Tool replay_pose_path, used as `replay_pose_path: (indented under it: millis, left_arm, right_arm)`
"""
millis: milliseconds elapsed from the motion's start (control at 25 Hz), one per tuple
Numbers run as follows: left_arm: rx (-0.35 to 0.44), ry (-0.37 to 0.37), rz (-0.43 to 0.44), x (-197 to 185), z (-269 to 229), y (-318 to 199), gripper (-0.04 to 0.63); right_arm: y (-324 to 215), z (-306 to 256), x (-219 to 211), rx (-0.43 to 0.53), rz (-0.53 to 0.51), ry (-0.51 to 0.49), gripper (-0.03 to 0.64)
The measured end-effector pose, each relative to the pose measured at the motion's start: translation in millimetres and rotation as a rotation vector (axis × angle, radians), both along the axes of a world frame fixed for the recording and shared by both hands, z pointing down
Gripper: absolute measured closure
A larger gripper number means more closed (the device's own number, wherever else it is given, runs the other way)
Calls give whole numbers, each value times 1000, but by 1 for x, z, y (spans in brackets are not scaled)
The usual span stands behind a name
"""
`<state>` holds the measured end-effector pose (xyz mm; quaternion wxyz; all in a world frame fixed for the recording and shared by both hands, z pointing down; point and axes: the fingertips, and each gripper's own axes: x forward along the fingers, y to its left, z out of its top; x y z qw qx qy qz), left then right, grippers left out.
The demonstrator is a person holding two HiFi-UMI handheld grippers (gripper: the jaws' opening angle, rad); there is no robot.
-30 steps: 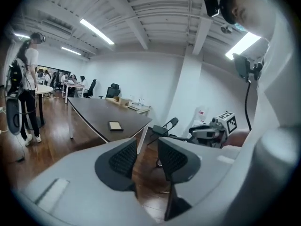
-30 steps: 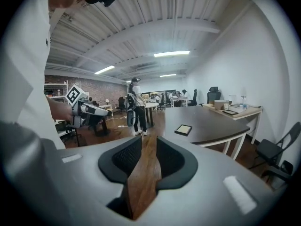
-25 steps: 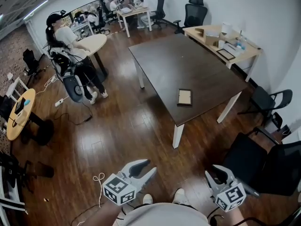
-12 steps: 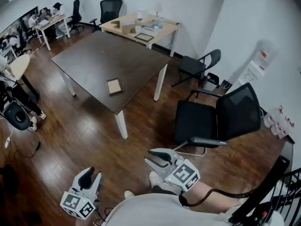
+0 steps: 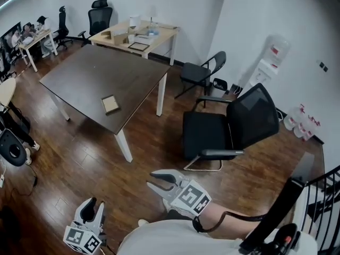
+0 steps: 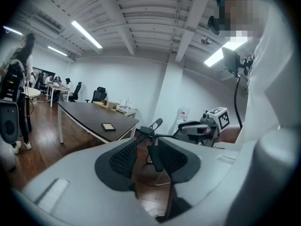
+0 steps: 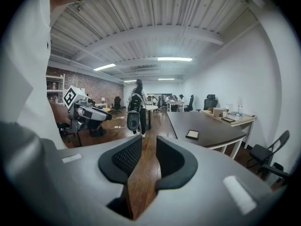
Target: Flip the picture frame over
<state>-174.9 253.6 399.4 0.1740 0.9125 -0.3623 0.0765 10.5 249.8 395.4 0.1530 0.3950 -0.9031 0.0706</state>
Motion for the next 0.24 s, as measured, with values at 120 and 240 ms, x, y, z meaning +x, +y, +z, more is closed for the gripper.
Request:
replay_pose_path:
  millis: [120,240]
  left_arm:
    - [-6,1,-3,-3,3,1,457]
    - [-8,2,-4,-4,7,-1,457]
  right_arm:
    - [1,-1,-4,-4,-6,8,517]
    - [-1,-1,-3,-1,-3,15,517]
